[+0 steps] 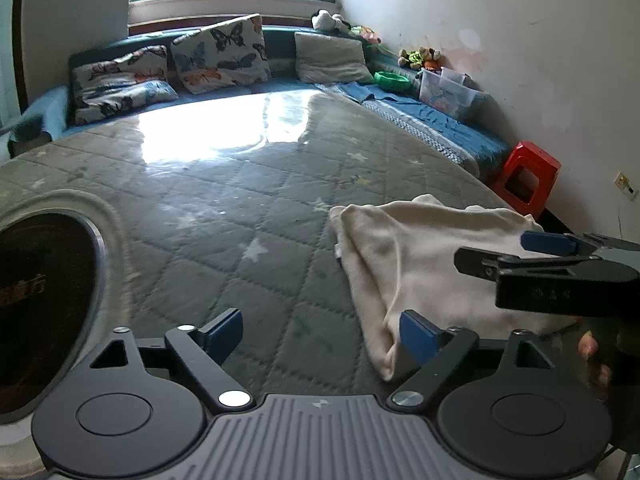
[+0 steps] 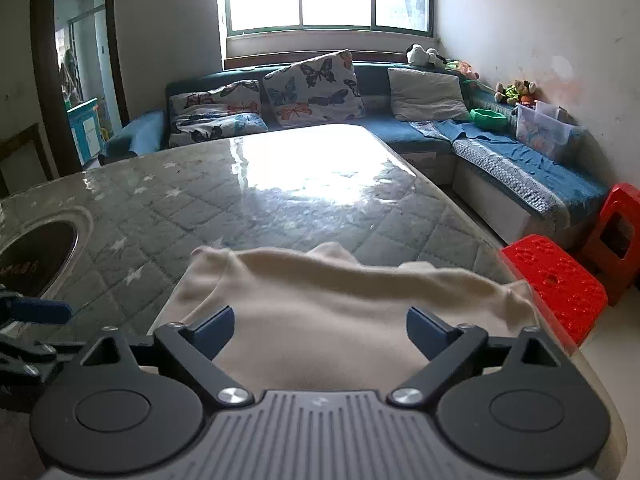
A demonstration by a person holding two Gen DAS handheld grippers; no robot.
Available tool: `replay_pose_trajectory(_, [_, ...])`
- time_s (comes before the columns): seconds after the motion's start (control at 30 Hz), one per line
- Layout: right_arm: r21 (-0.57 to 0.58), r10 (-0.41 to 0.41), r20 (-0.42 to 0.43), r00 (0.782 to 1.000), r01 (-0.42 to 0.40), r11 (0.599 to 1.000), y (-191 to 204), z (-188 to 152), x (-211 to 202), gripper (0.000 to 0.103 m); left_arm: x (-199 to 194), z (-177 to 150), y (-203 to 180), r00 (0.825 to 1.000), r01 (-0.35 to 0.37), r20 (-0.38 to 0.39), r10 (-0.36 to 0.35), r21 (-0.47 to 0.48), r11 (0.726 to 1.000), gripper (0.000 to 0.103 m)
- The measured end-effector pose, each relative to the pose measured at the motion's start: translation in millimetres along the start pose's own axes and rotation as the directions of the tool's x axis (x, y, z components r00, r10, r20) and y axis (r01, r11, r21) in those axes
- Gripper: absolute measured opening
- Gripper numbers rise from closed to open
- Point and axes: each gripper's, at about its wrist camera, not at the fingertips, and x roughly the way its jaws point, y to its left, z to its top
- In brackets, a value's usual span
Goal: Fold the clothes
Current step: 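Lower the folded bundle onto the table and open both grippers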
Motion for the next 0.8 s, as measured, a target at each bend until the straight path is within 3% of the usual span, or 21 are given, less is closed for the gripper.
replay_pose_trajectory(0.2, [0.001, 0.009, 0.006, 1.0, -0.009, 1.0, 18, -18, -17, 0.101, -25, -19, 7, 0.998, -0.036, 0.044, 0.035, 0.014, 0.999, 0.103])
replay_pose_trajectory(0.8, [0.009, 0.002, 0.034, 0.999, -0.002, 1.0, 51, -48, -49, 0.103, -64, -61, 27, 0.985, -0.145, 0.091, 0.146, -0.025, 0.989, 0.103])
